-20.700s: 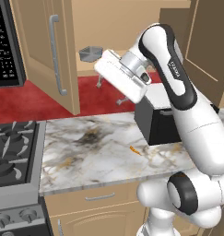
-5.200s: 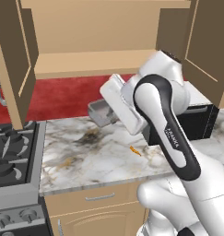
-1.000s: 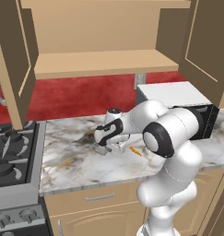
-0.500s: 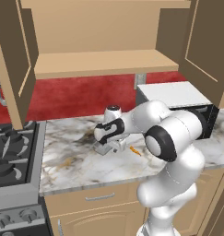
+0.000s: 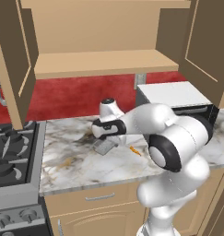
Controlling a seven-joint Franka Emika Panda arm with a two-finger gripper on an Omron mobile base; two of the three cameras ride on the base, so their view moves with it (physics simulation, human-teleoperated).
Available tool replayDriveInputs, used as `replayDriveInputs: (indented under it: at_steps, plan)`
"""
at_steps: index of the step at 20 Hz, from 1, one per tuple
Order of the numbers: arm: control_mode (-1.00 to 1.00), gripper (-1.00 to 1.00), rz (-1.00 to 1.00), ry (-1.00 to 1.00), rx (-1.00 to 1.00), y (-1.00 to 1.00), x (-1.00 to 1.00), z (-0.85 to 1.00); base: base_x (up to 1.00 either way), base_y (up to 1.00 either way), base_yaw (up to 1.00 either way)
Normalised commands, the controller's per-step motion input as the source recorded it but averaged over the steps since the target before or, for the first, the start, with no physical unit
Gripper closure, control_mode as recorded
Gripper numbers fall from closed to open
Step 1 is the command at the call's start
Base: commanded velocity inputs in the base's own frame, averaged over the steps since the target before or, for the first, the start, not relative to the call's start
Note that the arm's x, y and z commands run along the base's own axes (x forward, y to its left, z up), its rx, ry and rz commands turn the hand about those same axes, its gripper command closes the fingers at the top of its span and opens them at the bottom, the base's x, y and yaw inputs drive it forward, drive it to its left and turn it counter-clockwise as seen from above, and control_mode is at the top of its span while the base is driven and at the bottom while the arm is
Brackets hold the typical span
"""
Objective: Retrieve the tupperware from the cabinet, then place the raw meat into the tupperware to avoid contamination.
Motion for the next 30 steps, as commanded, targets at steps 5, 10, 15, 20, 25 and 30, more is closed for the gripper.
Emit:
replayDriveInputs:
  at_steps: [5, 10, 15, 20, 25, 30]
  plan:
    - [-1.0, -1.0, 0.01, 0.0, -0.07, -0.1, -0.16, 0.36, 0.0, 0.0, 0.0]
    - [-1.0, -1.0, 0.14, 0.05, -0.09, -0.11, -0.03, 0.24, 0.0, 0.0, 0.0]
    - [-1.0, -1.0, 0.32, 0.07, -0.07, -0.25, -0.07, 0.0, 0.0, 0.0, 0.0]
    - [-1.0, -1.0, 0.29, 0.01, 0.0, -0.47, -0.12, -0.05, 0.0, 0.0, 0.0]
    - [-1.0, -1.0, 0.26, 0.0, 0.0, -0.51, -0.12, 0.0, 0.0, 0.0, 0.0]
    - [-1.0, -1.0, 0.23, 0.0, 0.01, -0.51, -0.06, -0.01, 0.0, 0.0, 0.0]
